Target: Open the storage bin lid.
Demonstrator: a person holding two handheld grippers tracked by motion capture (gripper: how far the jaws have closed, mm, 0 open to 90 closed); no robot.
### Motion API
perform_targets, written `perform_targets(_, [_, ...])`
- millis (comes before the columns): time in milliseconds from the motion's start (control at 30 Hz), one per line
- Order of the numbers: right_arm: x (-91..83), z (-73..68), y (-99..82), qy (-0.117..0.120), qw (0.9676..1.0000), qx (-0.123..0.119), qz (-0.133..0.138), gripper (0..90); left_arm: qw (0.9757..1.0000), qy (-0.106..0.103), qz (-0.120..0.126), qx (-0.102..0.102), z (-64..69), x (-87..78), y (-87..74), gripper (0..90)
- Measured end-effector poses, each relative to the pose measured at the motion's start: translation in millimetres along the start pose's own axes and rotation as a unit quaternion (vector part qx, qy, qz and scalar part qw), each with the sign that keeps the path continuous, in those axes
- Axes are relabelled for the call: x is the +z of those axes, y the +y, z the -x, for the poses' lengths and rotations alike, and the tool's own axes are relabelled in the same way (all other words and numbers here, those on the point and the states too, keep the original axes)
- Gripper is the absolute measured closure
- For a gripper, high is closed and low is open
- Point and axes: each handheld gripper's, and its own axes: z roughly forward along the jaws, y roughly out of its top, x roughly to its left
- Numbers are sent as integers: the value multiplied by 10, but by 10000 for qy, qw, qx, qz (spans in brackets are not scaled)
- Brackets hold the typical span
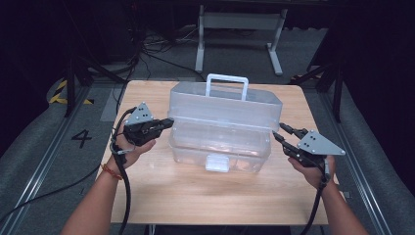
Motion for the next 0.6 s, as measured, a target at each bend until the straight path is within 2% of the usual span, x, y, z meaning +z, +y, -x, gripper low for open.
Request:
perform_targets(133, [15, -37, 19, -312, 9994, -124, 71, 685, 10000, 26, 73, 1, -6, -7, 21, 863])
perform_targets(367, [63, -39, 30, -603, 9981, -138, 71, 706, 9999, 62, 109, -82, 9, -34, -40, 798])
perform_targets(400, [74, -34, 31, -643, 9978, -127, 62, 710, 9999, 100, 42, -104, 15, -24, -75, 766])
perform_targets(433, [84, -27, 32, -686, 9975, -141, 57, 714, 9998, 62, -19, -175, 24, -9, -111, 697])
perform_targets(500, [103, -18, 38, -739, 9972, -123, 40, 720, 9999, 27, -130, -108, 59, 18, -190, 648])
perform_targets(600, [126, -11, 49, -866, 9962, -133, 15, 729, 9997, 15, -193, -176, 92, 26, -294, 561])
